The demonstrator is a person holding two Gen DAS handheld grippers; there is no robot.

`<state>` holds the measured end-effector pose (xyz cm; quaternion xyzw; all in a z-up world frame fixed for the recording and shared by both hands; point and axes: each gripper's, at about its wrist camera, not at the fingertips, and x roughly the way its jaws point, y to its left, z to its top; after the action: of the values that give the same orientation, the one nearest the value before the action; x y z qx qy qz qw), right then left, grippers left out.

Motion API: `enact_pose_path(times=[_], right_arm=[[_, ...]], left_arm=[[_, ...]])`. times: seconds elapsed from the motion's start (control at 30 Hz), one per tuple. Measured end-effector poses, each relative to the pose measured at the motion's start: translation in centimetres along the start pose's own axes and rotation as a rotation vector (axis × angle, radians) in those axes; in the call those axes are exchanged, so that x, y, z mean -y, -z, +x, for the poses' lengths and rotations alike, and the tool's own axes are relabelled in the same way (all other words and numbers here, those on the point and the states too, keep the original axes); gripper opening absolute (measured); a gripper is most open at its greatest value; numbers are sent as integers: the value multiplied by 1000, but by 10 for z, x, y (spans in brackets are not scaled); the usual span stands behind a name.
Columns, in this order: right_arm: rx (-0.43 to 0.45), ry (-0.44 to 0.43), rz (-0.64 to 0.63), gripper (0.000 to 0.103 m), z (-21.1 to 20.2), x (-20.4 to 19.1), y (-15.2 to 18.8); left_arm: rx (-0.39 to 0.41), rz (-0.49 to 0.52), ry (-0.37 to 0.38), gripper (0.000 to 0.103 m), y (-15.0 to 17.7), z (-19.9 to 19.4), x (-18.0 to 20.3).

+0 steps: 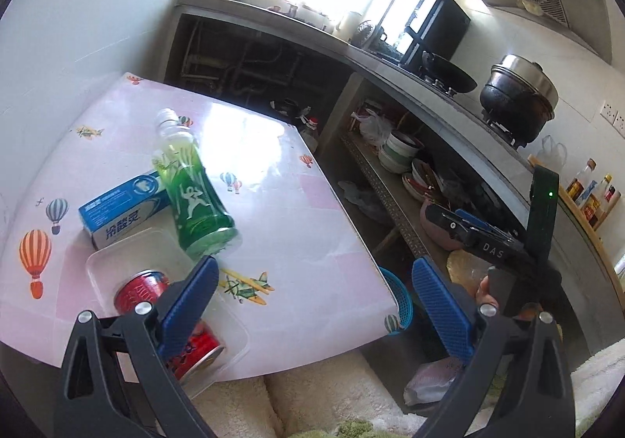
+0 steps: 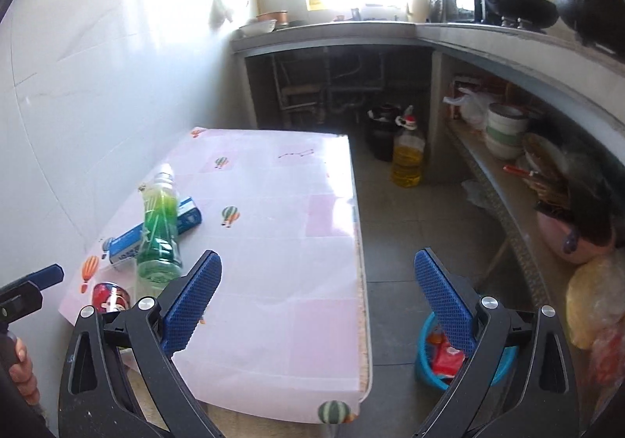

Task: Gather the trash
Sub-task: 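Bring both tools back over the table, then grasp the red milk can with the left tool while the right tool grasps the clear tray rim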

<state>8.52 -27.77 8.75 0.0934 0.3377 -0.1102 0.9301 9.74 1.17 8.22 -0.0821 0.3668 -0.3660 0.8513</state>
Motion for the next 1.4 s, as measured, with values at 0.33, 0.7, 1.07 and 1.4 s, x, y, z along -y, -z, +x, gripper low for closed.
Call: enact_pose_path(times=[0.33, 0.7, 1.07, 1.4], right_arm=[[-158, -169, 62, 95, 31, -37, 4], [-212, -200, 64, 95, 37, -48, 9], [-226, -192, 108, 95, 38, -29, 12], [-231, -189, 140, 95, 41, -15, 13]], left_arm=[[-15, -74, -129, 97, 29, -23, -54], [-136, 7, -239, 94, 33, 12, -49], [-318, -69, -286, 87, 49, 53, -69], [-338, -116, -346, 87, 39, 62, -86]])
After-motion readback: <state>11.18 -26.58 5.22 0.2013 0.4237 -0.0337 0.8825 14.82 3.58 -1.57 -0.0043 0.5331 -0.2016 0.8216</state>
